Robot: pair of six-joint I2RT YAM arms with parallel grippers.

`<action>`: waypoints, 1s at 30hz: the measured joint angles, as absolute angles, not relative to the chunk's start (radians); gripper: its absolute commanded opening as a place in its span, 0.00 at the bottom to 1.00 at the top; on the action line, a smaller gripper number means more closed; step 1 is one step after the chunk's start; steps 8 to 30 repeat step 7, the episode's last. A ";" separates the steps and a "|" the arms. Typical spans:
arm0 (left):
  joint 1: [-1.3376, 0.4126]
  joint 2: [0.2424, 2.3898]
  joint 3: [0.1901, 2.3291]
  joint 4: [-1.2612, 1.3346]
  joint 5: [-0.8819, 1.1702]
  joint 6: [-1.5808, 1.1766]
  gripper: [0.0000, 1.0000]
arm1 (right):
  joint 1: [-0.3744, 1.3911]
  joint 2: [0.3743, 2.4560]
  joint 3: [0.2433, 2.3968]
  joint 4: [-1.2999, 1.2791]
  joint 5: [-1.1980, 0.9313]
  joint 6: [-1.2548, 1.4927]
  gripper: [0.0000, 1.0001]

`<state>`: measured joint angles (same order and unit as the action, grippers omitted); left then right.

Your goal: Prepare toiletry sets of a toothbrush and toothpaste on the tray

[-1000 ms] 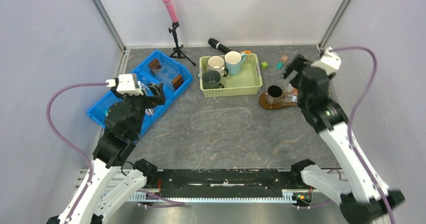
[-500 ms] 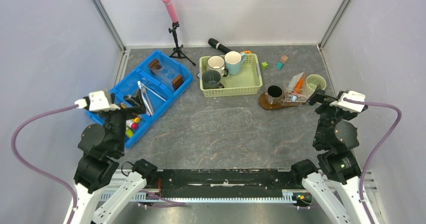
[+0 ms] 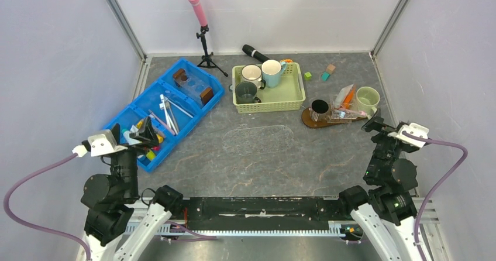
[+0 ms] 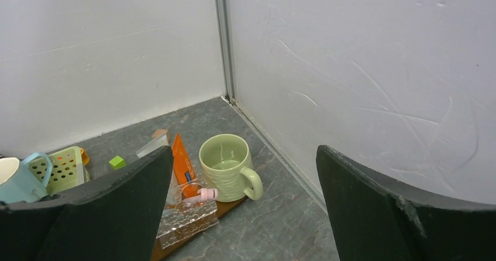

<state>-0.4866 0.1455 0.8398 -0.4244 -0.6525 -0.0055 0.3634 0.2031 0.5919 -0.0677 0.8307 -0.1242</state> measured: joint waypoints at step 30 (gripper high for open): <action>-0.487 0.140 0.838 -0.415 -0.668 0.014 1.00 | 0.363 0.202 0.590 -0.060 0.846 -0.129 0.98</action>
